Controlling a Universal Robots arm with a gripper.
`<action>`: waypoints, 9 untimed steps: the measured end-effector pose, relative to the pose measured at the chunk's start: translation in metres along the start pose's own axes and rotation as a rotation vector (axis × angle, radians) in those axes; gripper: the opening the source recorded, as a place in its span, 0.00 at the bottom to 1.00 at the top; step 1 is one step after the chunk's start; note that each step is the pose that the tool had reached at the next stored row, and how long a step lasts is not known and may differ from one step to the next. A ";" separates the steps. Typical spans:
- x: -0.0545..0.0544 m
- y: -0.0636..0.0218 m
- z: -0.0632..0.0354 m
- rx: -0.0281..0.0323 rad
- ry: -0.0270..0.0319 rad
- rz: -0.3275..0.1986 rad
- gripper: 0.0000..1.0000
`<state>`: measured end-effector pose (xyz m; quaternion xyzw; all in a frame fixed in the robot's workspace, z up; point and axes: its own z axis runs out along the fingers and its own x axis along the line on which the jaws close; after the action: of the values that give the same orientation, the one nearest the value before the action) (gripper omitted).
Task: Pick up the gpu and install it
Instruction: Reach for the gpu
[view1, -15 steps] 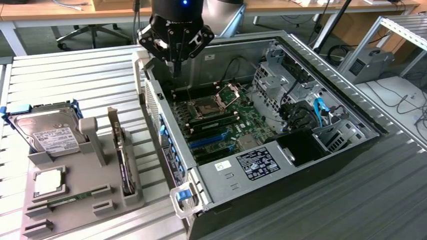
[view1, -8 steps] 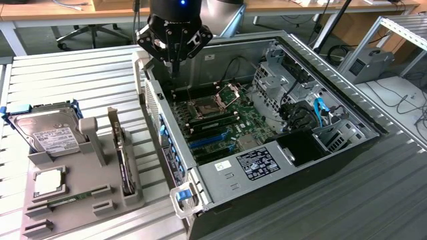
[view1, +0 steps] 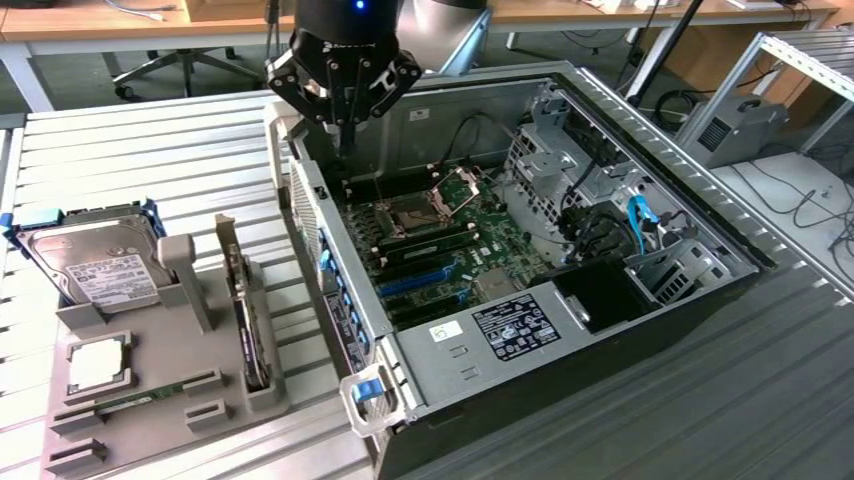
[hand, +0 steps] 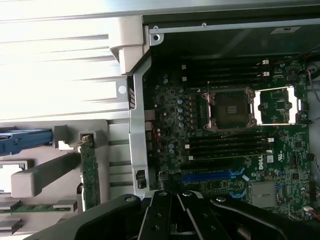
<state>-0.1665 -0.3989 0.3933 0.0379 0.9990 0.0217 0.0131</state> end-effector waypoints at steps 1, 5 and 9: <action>0.000 0.0000 0.0000 0.0000 0.0000 0.000 0.11; 0.002 -0.0002 0.0000 0.0000 0.0000 0.000 0.11; 0.004 -0.0003 -0.0001 0.0000 0.0000 0.000 0.11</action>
<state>-0.1701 -0.3989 0.3933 0.0379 0.9990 0.0217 0.0131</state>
